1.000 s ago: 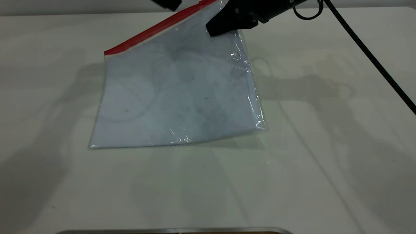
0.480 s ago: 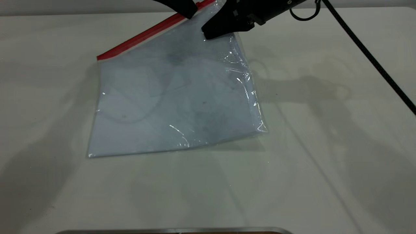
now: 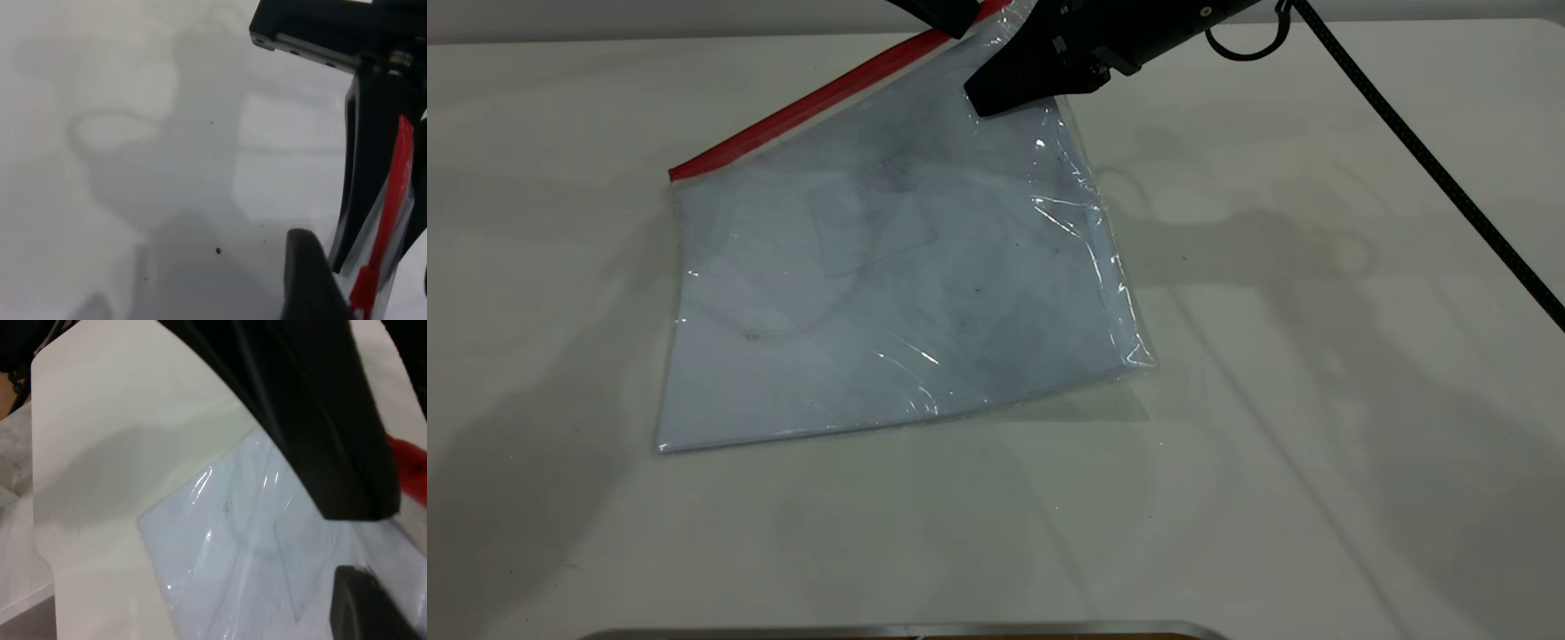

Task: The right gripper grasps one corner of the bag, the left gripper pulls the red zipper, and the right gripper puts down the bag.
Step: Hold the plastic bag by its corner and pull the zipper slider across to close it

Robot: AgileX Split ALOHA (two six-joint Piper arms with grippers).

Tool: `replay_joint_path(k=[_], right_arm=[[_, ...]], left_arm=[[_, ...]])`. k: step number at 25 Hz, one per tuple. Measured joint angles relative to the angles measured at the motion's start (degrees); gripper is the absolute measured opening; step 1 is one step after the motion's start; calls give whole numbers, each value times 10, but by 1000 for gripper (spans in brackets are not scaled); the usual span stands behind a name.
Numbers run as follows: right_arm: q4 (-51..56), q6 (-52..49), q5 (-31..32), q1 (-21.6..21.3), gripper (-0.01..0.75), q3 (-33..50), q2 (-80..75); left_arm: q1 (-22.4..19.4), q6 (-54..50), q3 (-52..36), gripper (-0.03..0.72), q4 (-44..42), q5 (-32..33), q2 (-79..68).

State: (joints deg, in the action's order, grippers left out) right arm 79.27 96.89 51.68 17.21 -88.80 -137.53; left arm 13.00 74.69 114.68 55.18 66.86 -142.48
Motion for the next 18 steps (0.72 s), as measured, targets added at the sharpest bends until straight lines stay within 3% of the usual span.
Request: replay_joint_path(k=[8, 18], right_arm=[[0, 0, 6, 0, 35, 0, 0], [1, 0, 14, 0, 35, 0, 0]], left_arm=[[0, 2, 0, 309, 0, 0, 0], [0, -7, 0, 290, 1, 0, 0]])
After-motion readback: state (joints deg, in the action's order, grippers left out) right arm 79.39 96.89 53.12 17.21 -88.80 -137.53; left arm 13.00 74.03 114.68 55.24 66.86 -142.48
